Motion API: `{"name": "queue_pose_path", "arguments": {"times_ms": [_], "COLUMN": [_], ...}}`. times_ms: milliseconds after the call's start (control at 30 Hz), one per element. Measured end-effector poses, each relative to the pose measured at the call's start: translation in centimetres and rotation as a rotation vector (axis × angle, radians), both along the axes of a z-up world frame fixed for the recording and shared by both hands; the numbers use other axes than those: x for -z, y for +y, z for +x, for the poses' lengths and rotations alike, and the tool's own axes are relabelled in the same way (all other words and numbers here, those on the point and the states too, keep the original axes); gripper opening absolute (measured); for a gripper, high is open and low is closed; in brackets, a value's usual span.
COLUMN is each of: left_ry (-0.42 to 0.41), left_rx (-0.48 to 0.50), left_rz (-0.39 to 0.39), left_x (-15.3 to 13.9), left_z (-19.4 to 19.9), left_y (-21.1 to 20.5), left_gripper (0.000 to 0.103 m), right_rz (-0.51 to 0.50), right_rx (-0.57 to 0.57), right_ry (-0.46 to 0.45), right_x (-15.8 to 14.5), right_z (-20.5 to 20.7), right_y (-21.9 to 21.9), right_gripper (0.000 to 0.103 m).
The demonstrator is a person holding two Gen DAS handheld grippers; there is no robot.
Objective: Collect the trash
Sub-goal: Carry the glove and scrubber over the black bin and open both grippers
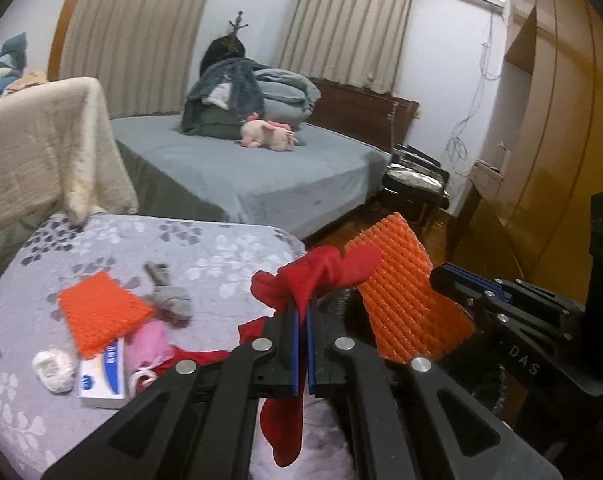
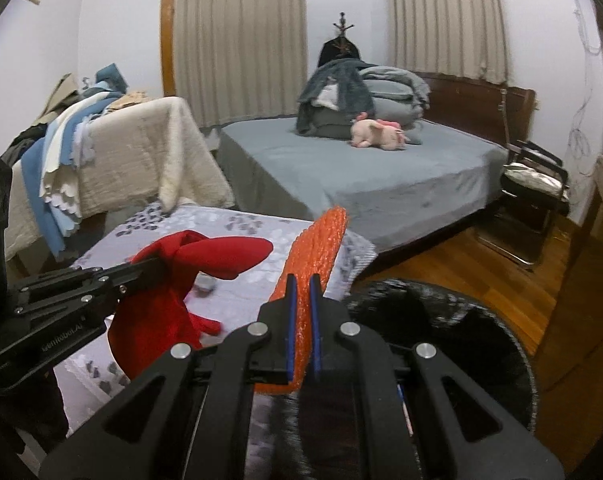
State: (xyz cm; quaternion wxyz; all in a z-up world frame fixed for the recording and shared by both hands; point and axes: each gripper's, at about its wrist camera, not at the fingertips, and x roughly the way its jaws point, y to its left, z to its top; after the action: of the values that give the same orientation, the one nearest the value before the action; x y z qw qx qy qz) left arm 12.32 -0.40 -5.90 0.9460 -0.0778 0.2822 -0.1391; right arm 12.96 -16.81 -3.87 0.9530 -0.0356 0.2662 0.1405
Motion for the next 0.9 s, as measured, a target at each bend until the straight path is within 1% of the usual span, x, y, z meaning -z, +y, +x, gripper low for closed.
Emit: {"name": "queue_pose_path", "arguments": {"times_ms": [367, 567, 733, 800, 867, 900], "left_ry": [-0.023, -0.018, -0.014, -0.001, 0.02, 0.03], "left_rx": [0.136, 0.206, 0.252, 0.267, 0.282, 0.284], "left_rz": [0.012, -0.004, 0.001, 0.002, 0.002, 0.001], "left_x": [-0.6, -0.4, 0.4, 1.0, 1.6, 2.0], "left_z": [2.0, 3.3, 4.1, 4.5, 4.9, 5.0], "left_y": [-7.4, -11.8, -14.7, -15.6, -16.2, -16.4], "left_gripper": [0.003, 0.003, 0.003, 0.003, 0.003, 0.007], "right_rz": [-0.015, -0.019, -0.016, -0.016, -0.018, -0.019], "right_rx": [0.141, 0.208, 0.258, 0.271, 0.286, 0.292], "right_ry": [0.006, 0.013, 0.037, 0.047, 0.061, 0.07], "right_x": [0.8, 1.5, 2.5, 3.0, 3.7, 4.0], "right_z": [-0.3, -0.6, -0.7, -0.6, -0.4, -0.3], "right_y": [-7.1, -10.7, -13.0, -13.7, -14.4, -14.6], "right_gripper": [0.006, 0.006, 0.006, 0.006, 0.008, 0.009]}}
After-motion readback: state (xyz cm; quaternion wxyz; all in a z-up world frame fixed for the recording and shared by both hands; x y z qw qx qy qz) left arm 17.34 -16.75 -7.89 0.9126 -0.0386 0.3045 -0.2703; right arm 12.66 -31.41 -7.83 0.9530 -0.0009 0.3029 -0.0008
